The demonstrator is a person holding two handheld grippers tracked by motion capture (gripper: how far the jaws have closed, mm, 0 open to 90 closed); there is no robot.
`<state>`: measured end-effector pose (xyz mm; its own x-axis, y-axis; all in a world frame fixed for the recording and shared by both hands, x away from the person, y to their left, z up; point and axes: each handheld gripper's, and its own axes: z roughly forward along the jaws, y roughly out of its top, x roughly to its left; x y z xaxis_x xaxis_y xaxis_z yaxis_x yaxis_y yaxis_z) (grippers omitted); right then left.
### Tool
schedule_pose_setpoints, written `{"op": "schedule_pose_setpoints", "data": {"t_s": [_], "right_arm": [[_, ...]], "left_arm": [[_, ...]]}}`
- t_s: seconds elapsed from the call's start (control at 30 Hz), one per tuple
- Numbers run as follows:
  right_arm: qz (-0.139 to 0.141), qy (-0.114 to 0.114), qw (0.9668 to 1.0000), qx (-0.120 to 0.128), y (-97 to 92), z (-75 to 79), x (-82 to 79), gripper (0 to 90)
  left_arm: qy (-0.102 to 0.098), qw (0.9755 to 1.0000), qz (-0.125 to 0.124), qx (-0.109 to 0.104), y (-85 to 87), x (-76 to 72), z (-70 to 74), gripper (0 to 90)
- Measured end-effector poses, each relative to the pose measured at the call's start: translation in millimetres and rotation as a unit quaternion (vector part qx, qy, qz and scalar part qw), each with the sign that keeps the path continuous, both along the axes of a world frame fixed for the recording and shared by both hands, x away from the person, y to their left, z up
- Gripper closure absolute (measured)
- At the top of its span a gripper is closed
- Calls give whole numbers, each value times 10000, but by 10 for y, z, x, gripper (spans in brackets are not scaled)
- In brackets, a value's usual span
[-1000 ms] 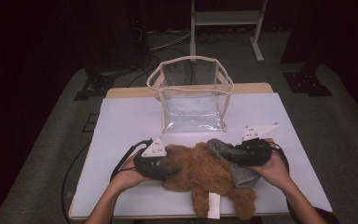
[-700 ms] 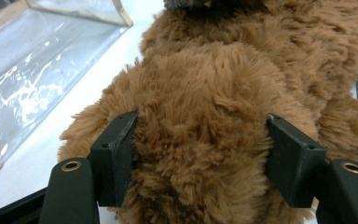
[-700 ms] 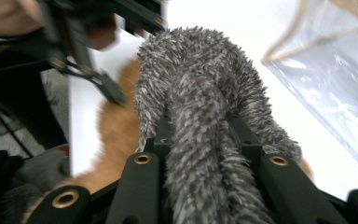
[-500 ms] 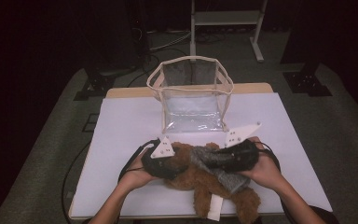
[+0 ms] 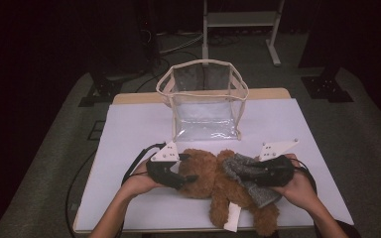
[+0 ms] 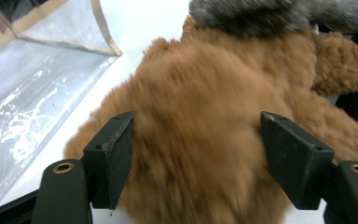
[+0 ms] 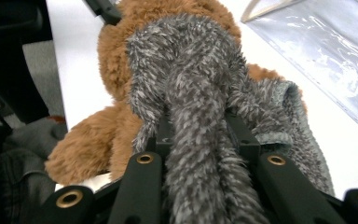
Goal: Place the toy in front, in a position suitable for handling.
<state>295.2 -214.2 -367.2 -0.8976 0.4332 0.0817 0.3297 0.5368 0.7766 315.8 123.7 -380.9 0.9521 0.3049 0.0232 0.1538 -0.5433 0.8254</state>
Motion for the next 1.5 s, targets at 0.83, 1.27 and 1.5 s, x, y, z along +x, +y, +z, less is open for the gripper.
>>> {"op": "schedule_pose_setpoints", "data": {"t_s": [0.83, 1.27, 1.5], "right_arm": [[1051, 1013, 9876, -580, 1398, 147, 932, 695], [759, 950, 9923, -235, 859, 217, 664, 697], [606, 623, 9961, -131, 579, 203, 290, 697]], "left_arm": [[-581, 9966, -448, 366, -150, -413, -86, 390], [-524, 9981, -113, 303, -124, -294, -98, 385], [-637, 9975, -50, 297, -195, -205, -36, 365]]}}
